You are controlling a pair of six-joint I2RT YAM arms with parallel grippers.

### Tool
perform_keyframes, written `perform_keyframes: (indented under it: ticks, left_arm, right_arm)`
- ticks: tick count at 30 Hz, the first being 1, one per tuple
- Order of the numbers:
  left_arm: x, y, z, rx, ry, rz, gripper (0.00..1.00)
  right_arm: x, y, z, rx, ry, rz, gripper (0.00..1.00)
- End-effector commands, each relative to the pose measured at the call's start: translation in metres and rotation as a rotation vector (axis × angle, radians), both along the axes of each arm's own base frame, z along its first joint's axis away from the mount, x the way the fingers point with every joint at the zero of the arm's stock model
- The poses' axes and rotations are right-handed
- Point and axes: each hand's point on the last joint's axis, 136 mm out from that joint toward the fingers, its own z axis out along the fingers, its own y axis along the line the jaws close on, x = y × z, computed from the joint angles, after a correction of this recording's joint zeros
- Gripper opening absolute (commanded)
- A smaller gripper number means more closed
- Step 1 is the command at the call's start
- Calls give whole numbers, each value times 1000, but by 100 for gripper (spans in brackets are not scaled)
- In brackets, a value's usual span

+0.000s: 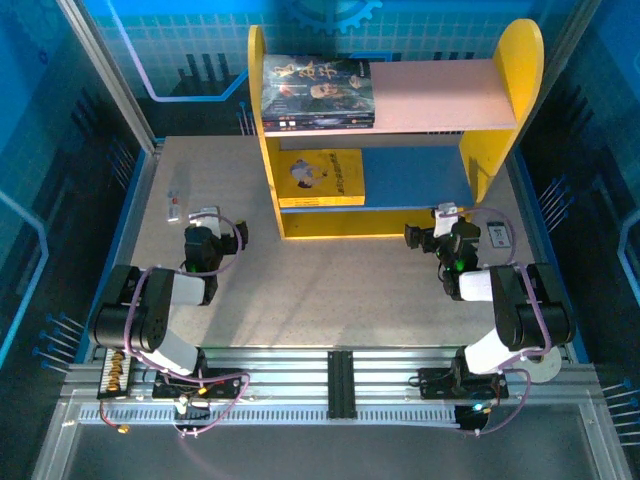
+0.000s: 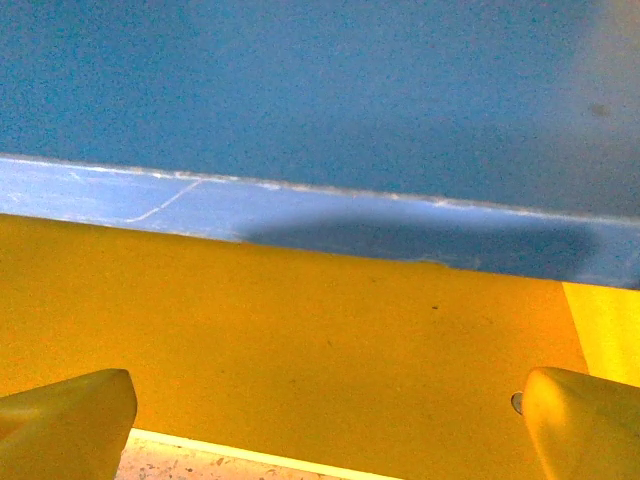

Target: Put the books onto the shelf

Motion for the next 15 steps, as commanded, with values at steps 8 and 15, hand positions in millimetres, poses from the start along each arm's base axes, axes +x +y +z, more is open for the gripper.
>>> perform_keyframes:
  ticks: [8,15]
  left_arm:
    - [6,-3,7,18,-20,-28,99]
    - [6,-3,7,18,-20,-28,99]
  right_arm:
    - [0,1,4,-22,-14,-1,100]
    - [0,4,4,-23,-12,15,100]
